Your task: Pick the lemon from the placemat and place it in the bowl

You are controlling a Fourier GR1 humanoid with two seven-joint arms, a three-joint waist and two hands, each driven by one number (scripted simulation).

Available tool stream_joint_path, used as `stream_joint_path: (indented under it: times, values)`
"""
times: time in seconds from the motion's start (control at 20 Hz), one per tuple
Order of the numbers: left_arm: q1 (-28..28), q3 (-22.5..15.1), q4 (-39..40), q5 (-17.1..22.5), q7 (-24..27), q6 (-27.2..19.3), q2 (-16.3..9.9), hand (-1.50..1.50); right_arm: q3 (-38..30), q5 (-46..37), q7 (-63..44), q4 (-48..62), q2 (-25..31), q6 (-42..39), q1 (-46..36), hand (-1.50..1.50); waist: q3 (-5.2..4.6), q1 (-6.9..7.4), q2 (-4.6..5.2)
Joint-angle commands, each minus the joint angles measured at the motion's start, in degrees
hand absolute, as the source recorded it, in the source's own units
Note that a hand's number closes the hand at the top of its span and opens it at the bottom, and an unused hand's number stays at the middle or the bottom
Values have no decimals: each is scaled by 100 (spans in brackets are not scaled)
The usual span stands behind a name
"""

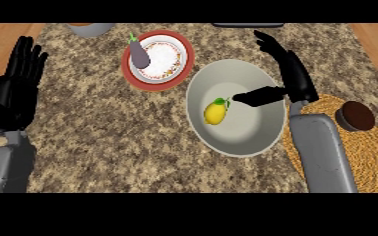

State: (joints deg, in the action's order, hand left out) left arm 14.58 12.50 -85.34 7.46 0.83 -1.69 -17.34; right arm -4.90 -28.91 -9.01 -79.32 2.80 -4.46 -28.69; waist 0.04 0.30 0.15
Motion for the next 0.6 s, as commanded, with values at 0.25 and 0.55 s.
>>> stream_joint_path:
  times: [0.25, 0.55]
  values:
    - [180, 70, 53, 35, -118, -12, -27, 0, -1667, 1258, 327, 352, 897, -82, -26, -150, -1, -58, -7]
    - [-73, 101, -204, 83, -149, 84, -54, 0, -2703, 2193, 1582, 1605, 2078, -970, 160, -150, 3, 0, 2]
